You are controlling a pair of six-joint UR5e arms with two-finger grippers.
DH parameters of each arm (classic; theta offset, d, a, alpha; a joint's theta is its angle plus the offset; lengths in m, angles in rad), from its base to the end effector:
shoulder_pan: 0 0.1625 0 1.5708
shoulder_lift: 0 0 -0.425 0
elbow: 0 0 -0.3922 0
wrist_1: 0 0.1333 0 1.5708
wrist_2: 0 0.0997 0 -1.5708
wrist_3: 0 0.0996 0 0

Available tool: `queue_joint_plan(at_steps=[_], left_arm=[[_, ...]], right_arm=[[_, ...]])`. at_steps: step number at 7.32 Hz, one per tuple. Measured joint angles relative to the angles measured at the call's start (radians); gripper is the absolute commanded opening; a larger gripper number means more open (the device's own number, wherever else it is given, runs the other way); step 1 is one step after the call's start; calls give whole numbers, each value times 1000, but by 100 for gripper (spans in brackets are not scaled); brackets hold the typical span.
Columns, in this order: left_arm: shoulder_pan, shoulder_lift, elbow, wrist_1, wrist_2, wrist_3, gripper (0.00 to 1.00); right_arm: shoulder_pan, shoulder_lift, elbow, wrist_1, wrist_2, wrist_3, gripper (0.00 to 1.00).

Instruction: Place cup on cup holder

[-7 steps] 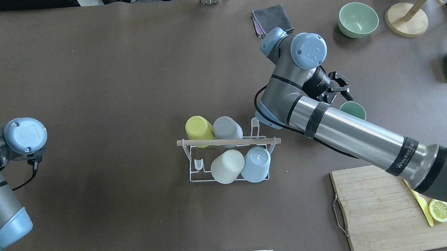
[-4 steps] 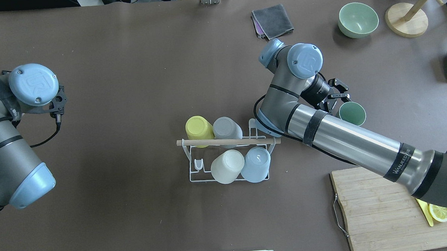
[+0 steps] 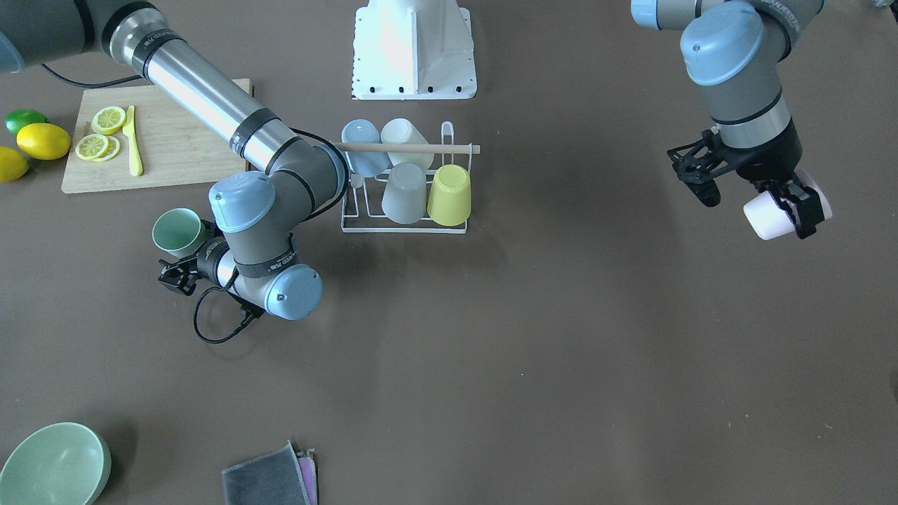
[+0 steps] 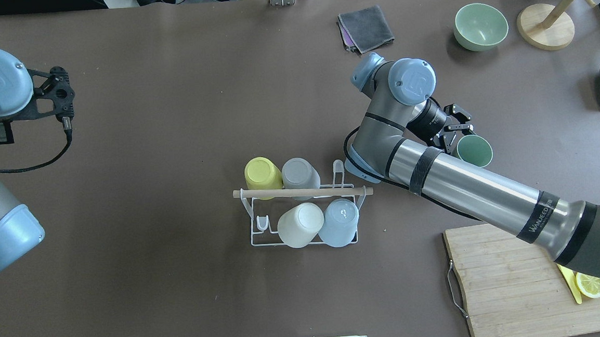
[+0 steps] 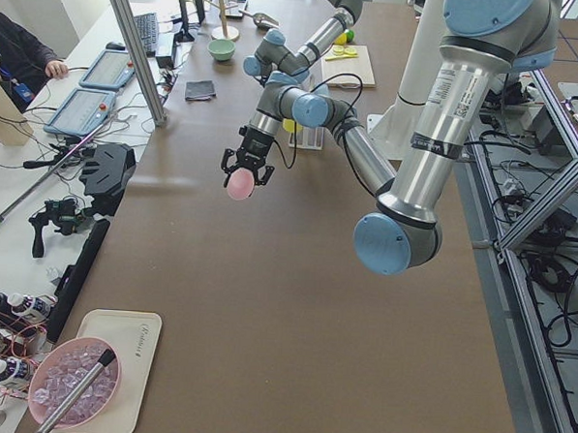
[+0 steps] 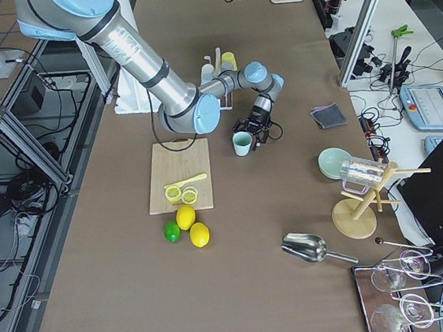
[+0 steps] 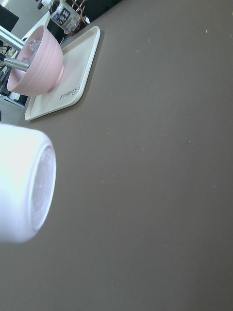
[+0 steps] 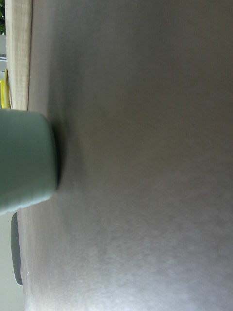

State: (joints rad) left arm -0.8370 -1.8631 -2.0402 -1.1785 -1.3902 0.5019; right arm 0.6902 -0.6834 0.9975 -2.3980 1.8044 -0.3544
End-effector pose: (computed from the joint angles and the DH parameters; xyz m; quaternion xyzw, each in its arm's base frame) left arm 0.2458 -0.4983 0.3542 0.1919 -0.0669 0.5536 0.8076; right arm -0.5019 -0.5574 0.4430 -0.2727 -0.0433 -0.5321 0.8004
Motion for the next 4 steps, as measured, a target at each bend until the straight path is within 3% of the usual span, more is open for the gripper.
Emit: queue_joint_plan(at_steps=[1,2,4], left_arm=[[-2,31,-8,-89,-26,-12,59],[-10,53,-12,-154,-59,-17,54],[-53,69,-14,-244,-161,-32,53]], right_arm=[[-3,-3,0,1,-5,-11,49],[-6,-6,4,2,-7,-19,40],[-1,-8,16,-8,-8,-33,36]])
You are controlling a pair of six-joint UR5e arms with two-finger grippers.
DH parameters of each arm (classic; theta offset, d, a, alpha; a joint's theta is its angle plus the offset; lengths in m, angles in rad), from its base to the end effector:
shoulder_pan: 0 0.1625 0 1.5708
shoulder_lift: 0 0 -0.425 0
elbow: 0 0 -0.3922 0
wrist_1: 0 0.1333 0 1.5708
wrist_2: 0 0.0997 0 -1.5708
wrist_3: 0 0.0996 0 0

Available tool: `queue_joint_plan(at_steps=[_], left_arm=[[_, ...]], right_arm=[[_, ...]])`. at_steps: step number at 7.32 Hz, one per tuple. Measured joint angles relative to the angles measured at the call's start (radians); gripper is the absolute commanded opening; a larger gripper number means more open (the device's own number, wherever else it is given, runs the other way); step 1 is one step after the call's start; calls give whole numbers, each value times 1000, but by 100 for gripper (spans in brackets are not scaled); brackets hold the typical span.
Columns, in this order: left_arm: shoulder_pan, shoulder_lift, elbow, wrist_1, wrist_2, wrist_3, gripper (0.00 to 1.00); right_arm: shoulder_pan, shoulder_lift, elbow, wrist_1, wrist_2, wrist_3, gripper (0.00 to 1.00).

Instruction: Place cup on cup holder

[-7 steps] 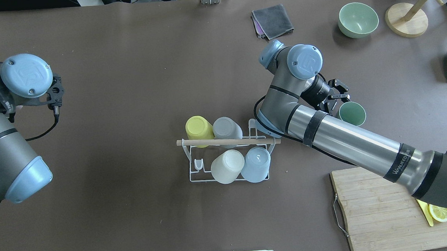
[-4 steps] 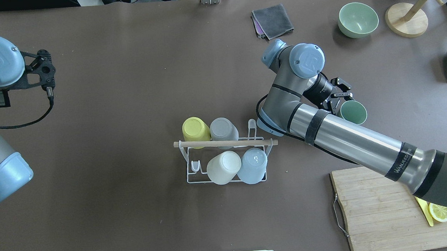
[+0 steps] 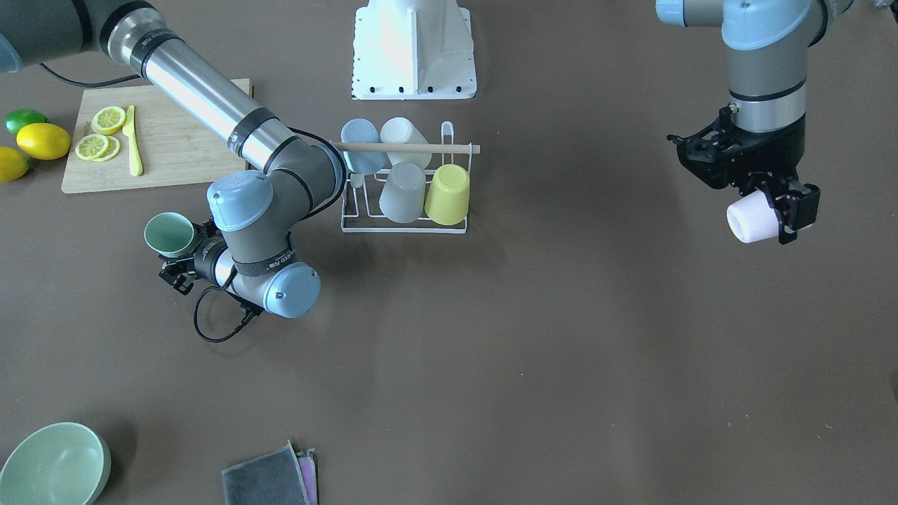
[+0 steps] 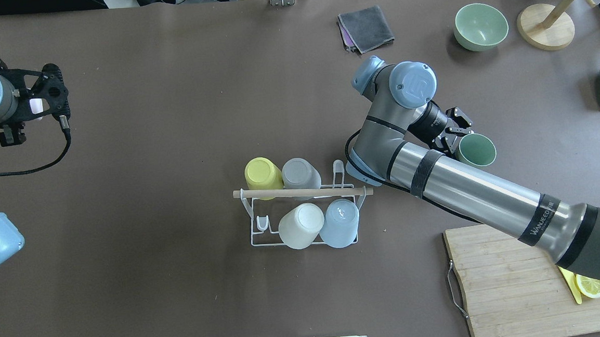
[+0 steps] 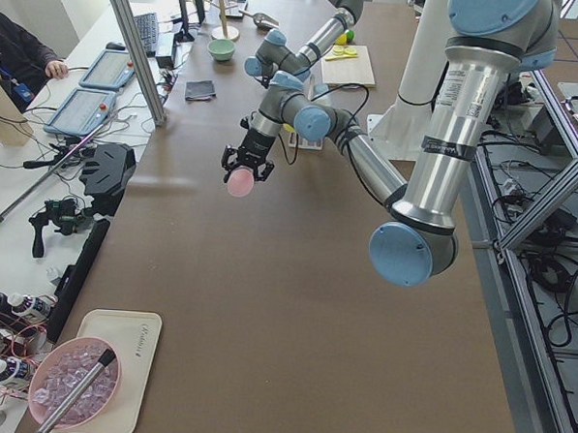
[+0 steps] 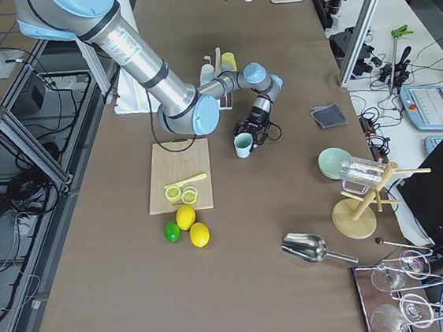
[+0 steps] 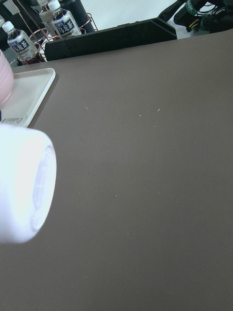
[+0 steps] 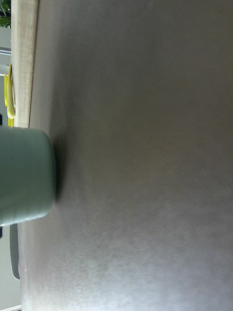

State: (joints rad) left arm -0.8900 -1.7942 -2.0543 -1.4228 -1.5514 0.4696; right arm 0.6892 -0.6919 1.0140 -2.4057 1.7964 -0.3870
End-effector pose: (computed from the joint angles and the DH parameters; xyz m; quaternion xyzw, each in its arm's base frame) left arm 0.2283 -0.4967 0.3538 0.2753 0.0198 0.5206 0.8079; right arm -0.4994 -0.5553 0.4430 -0.2710 -0.0439 -0.5466 0.7911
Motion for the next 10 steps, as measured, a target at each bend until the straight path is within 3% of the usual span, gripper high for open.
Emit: queue_joint_plan(at_steps=[3,6,8,10], left_arm=[[-25,5,15,-152,-49,-68,53],[-25,9,30,-404,-97,-124,53],[-24,16,36,-600,-182,-192,53],[-17,23,37,-825,-282,-313,53]], right_arm=[[55,-48,142,-85,-1,-35,36],[109,-155,410,-115,24,-32,36],[176,-176,515,-42,124,-26,30],[258,-190,581,95,278,-20,29]])
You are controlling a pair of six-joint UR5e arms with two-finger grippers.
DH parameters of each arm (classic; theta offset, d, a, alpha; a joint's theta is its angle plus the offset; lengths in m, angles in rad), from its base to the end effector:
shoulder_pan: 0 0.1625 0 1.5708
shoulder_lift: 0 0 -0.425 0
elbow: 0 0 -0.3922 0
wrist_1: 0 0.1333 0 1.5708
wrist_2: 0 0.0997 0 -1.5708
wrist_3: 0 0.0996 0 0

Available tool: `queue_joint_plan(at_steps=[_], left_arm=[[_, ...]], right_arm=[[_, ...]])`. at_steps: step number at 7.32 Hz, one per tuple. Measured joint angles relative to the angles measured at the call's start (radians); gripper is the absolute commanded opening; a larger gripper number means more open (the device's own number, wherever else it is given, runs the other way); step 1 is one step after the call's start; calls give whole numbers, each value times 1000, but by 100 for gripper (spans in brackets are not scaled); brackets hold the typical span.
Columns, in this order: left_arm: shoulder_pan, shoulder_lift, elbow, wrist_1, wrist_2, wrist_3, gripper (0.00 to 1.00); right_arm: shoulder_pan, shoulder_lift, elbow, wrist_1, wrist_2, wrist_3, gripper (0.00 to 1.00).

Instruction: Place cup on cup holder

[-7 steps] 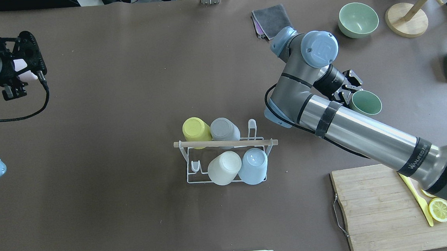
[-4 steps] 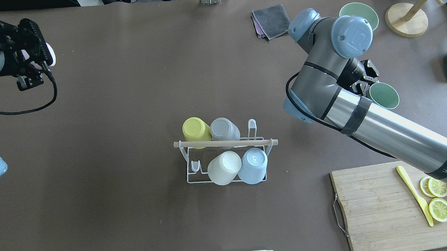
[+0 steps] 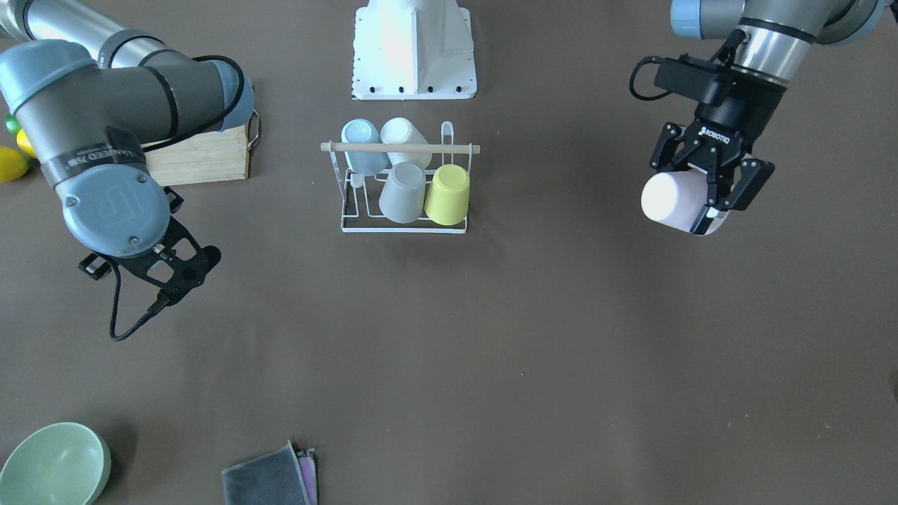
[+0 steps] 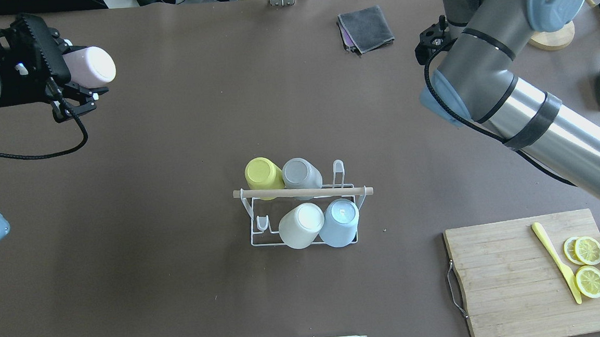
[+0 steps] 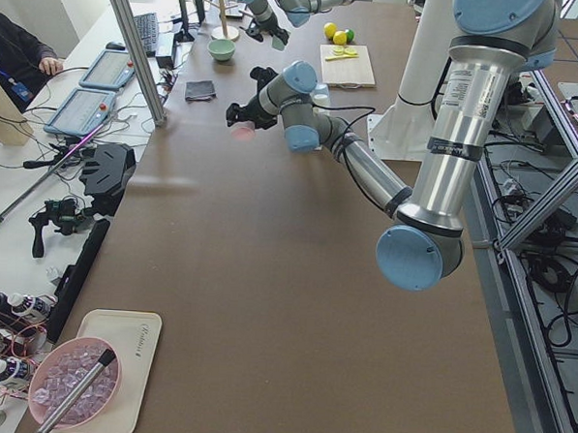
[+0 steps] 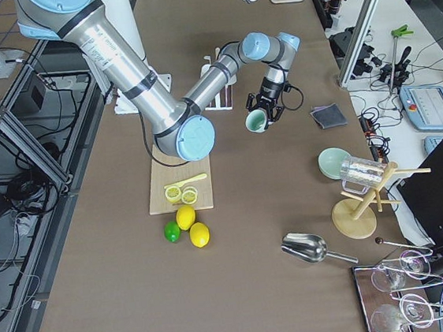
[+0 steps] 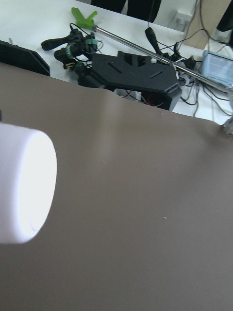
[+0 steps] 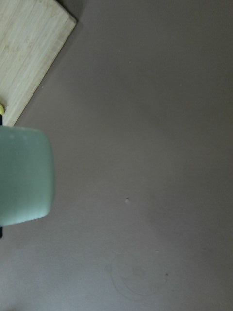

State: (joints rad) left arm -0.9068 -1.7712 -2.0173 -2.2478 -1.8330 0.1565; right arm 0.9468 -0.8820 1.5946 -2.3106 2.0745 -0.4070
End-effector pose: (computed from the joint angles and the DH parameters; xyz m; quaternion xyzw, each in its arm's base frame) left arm 0.2329 -0.4720 0.2694 0.5640 0.2528 0.3856 0.6851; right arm -0.3189 -0.5888 0.3241 -0.0401 -0.2463 -0.4744 0.8442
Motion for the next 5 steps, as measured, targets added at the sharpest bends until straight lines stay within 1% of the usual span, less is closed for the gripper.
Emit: queue_joint_plan(at_steps=[2,3,4,5], left_arm=[[17,1,7,-239,-120,-137,53],[50,2,27,-391,-156,-207,53],[99,3,55,-551,-170,-268,53],[151,3,74,-685,-173,-316,53]], right_arm=[[55,-24,75,142,134,58,30],[70,-44,101,236,187,93,30],[80,-81,112,364,245,126,30],[87,-115,114,515,298,195,30]])
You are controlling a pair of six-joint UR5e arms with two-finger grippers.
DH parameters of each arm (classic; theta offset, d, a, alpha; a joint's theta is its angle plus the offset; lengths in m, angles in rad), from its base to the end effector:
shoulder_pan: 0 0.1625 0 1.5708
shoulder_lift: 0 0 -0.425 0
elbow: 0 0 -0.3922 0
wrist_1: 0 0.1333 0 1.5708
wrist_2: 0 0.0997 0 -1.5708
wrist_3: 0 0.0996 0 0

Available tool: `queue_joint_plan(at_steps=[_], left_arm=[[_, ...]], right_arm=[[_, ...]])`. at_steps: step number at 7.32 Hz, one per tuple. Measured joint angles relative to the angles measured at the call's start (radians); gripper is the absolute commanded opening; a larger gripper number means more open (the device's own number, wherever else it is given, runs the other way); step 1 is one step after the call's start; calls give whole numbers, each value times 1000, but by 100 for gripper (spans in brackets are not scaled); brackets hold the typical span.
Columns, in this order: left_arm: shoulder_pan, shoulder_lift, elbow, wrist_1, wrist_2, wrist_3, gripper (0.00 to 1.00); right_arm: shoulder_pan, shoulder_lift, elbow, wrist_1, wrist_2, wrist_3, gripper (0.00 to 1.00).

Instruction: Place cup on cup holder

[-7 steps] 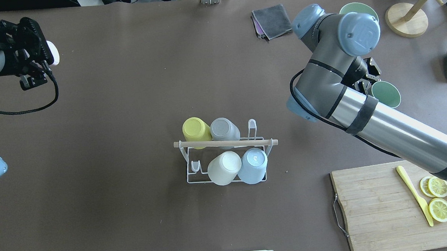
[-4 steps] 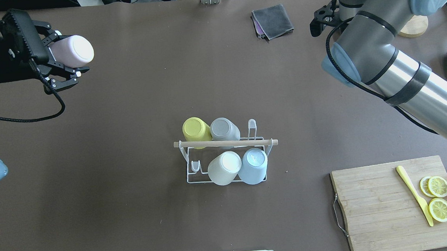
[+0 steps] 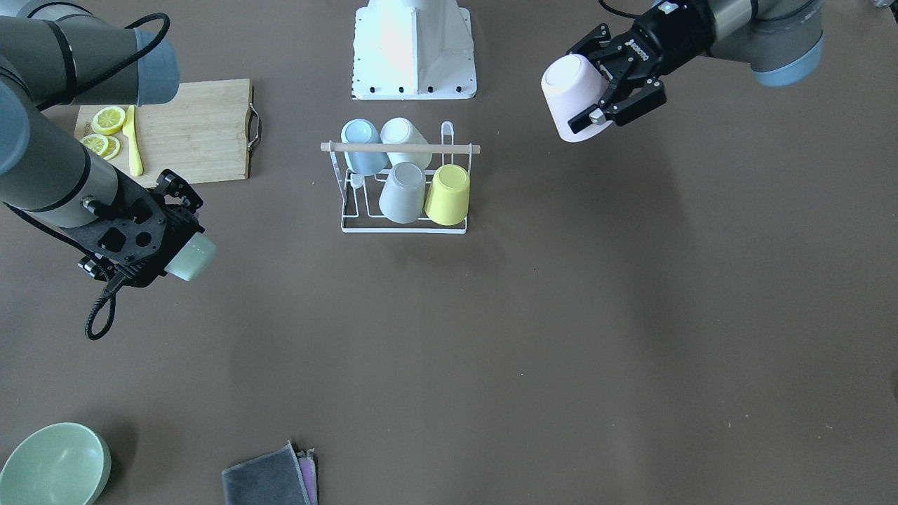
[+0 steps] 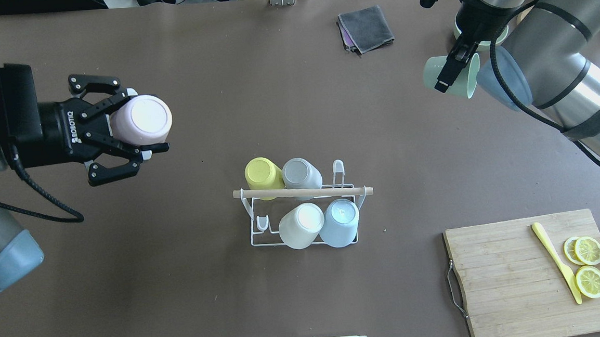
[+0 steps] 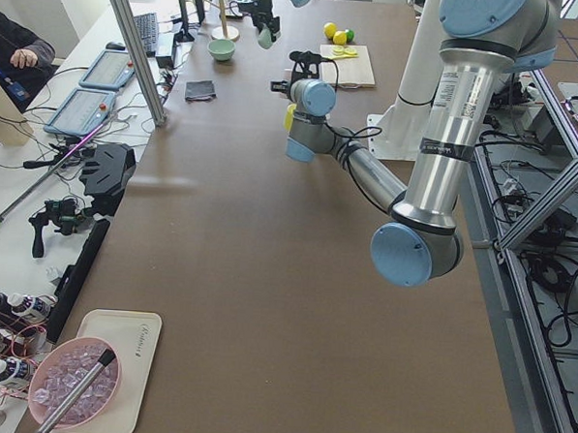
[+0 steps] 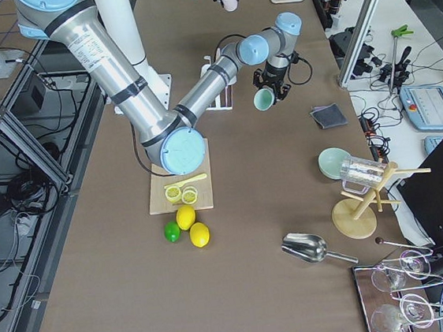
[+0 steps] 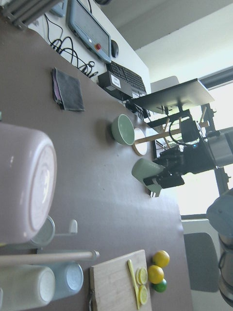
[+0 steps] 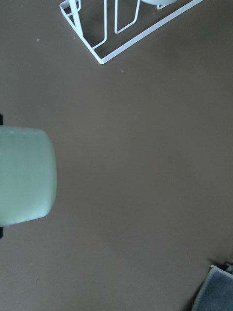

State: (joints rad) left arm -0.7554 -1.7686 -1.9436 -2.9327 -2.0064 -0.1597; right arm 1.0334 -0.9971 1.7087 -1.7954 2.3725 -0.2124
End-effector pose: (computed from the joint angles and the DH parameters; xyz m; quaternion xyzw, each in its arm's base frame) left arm 0.2743 -0.3837 0.2422 0.6522 0.4848 0.3470 0.4682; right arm -0.2788 -0.5884 0.2779 0.1578 -0.4096 -0.4148 0.7971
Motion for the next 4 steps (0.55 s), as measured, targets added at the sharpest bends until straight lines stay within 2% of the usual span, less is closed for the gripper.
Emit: queue_joint_plan(at_steps=[2,4], left_arm=[[94,-3,44,-255,4,-99,53],[178,-12,138,-505,73,-190,53]], right_arm=[[3,-30,-16,306,67,162,29],[3,-39,-37,538,92,254,28]])
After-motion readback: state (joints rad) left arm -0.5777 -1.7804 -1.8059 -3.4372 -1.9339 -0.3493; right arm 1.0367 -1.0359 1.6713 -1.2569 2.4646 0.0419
